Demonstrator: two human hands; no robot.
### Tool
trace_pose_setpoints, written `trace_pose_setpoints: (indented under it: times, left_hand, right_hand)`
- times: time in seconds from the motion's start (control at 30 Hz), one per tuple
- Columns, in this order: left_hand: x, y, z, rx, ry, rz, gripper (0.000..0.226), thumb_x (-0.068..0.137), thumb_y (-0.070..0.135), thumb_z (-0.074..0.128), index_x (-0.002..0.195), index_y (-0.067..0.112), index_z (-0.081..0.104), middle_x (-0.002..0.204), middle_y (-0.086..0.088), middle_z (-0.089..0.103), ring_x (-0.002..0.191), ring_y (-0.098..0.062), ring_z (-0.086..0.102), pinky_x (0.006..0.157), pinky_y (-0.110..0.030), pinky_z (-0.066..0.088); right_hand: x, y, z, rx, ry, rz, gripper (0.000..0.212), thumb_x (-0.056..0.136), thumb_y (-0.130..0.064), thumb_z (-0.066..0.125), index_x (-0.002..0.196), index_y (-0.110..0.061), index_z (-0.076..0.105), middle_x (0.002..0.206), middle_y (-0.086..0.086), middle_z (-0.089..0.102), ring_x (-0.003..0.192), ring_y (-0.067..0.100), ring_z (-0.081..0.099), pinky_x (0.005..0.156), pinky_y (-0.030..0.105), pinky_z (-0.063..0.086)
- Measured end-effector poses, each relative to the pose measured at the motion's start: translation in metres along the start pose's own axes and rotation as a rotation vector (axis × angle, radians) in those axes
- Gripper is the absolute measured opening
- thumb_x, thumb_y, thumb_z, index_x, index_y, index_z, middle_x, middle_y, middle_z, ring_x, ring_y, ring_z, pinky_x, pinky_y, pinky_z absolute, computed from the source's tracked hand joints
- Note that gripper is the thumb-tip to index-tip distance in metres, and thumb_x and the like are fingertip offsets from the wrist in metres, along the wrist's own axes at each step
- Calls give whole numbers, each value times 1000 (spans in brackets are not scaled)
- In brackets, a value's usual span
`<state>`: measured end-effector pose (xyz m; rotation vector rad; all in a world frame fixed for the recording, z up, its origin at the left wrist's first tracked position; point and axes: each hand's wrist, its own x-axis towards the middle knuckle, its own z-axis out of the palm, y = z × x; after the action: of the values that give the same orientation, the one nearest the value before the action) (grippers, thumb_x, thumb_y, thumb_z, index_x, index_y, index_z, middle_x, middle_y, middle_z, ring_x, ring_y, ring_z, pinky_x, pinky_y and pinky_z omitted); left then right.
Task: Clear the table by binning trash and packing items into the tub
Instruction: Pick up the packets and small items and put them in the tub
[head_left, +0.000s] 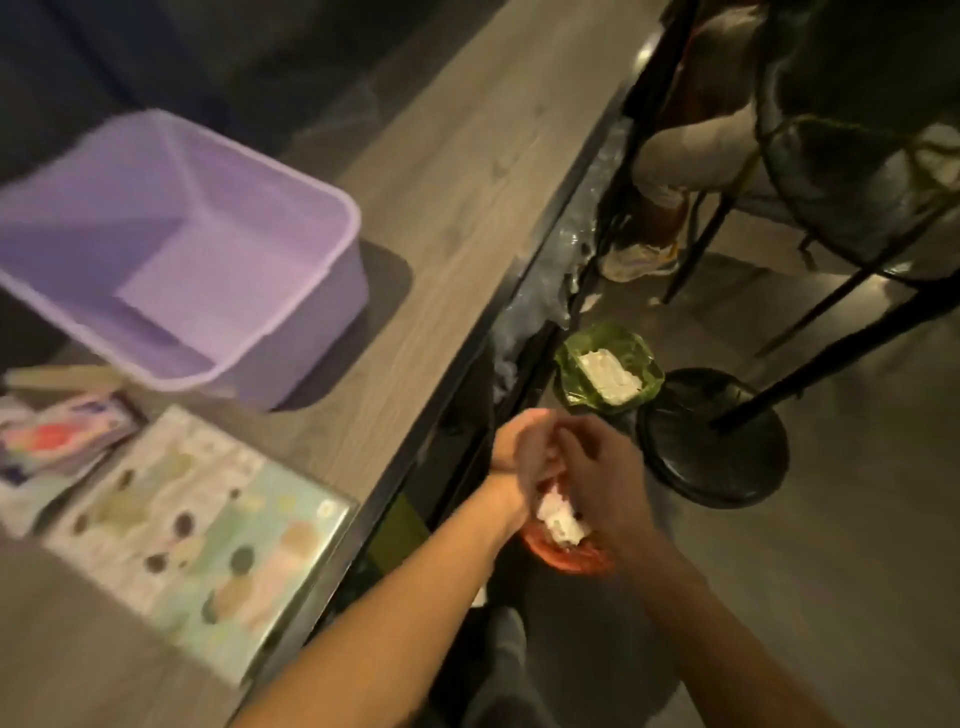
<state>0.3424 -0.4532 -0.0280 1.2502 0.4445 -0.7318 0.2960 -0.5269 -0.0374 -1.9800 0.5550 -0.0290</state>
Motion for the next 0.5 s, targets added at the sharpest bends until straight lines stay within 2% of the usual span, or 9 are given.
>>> trace_pose_setpoints:
  times: [0.1, 0.2, 0.23, 0.27, 0.33, 0.4, 0.5]
  left_hand:
    - [-55, 39, -40, -64, 54, 191, 17, 90, 8, 49, 88, 11, 65, 78, -7, 62, 73, -15, 60, 58, -17, 48]
    - [-105, 67, -100, -156, 168, 302, 20, 90, 8, 48, 81, 13, 65, 76, -7, 62, 64, -13, 60, 56, -20, 48]
    - [-120, 73, -123, -196, 229, 333, 20, 90, 7, 48, 81, 13, 65, 73, -5, 63, 59, -11, 60, 51, -18, 47]
    - [-134, 76, -147, -240, 297, 360, 20, 90, 7, 48, 81, 12, 65, 68, -3, 64, 55, -9, 60, 47, -17, 46]
    - [-164, 78, -194, -363, 420, 405, 19, 89, 7, 48, 80, 12, 64, 62, 0, 64, 48, -7, 60, 44, -17, 45]
    - [-193, 72, -239, -492, 524, 435, 18, 91, 8, 47, 81, 11, 62, 64, -2, 64, 48, -7, 60, 45, -18, 45]
    - [-235, 47, -301, -603, 671, 482, 16, 92, 9, 47, 85, 13, 61, 76, -5, 60, 62, -12, 58, 52, -19, 46]
  right_hand:
    - [-34, -69, 15, 37, -91, -150, 14, 92, -12, 50, 87, -19, 61, 69, -12, 59, 62, -5, 54, 59, 12, 41]
    - [-61, -123, 55, 85, -242, -293, 14, 90, -6, 53, 85, -15, 63, 65, -14, 58, 59, -3, 57, 63, 10, 45]
    - [-69, -136, 73, 99, -312, -298, 16, 90, -7, 55, 82, -18, 63, 65, -11, 60, 62, 0, 59, 68, 15, 49]
    - [-77, -146, 93, 99, -394, -286, 21, 90, -10, 56, 79, -26, 62, 66, -8, 62, 67, 7, 62, 74, 27, 52]
    - [-96, -166, 133, 65, -563, -329, 22, 91, -16, 55, 78, -32, 62, 73, -1, 69, 76, 20, 67, 80, 44, 53]
    - [-119, -181, 170, 22, -718, -386, 18, 91, -16, 53, 86, -28, 66, 81, 1, 73, 79, 17, 68, 79, 43, 54]
    - [-156, -195, 222, -80, -872, -480, 15, 91, -14, 54, 91, -19, 68, 78, -1, 71, 75, 16, 65, 74, 44, 54]
